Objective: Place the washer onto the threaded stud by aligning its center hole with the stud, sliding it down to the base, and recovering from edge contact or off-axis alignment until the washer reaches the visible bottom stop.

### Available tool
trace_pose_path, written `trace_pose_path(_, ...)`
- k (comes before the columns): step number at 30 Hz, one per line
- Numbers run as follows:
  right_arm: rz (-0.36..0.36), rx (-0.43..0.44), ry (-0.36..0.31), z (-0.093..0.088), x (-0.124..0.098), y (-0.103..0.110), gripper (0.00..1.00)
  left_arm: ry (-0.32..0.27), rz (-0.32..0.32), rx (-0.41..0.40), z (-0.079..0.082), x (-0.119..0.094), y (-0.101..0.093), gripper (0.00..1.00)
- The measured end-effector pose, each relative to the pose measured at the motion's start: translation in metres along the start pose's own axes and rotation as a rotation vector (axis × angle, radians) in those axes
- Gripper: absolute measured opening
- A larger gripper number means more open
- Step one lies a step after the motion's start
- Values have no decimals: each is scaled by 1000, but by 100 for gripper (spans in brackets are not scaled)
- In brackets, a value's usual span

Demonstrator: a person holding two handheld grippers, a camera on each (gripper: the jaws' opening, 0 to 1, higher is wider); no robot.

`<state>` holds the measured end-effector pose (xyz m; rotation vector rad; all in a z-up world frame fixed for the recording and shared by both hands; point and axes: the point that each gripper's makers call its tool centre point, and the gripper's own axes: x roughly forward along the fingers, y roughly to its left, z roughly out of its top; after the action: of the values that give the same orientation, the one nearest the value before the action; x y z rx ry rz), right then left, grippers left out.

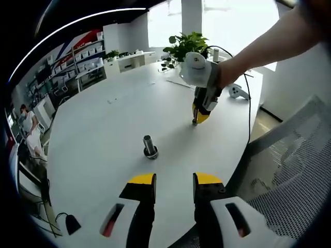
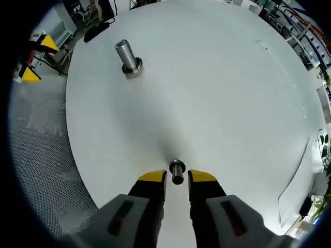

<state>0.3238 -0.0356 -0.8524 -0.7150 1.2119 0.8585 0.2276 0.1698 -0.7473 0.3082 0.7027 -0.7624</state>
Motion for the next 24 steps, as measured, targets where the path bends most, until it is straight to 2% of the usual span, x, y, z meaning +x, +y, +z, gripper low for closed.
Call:
trace_pose_path(3,-12,6,-18,-2,-7,1,20,2,3,2,-1,0,1,27)
trace_pose_path(7,-44,-31,-39,-5,-18,3,20,2,4,9,0,0,0,27)
trace_pose_path(11,-53,-19,-75,-8,-28,7,21,0,4,14,1,0,0,27)
trace_pose_path(17,-75,-25,-112,-16,-42,23,21,-8,12,23,2,0,0,27)
trace_pose_path(24,-122,88,-266,-3,-72,33,21,-4,15,16,1,1,1,27)
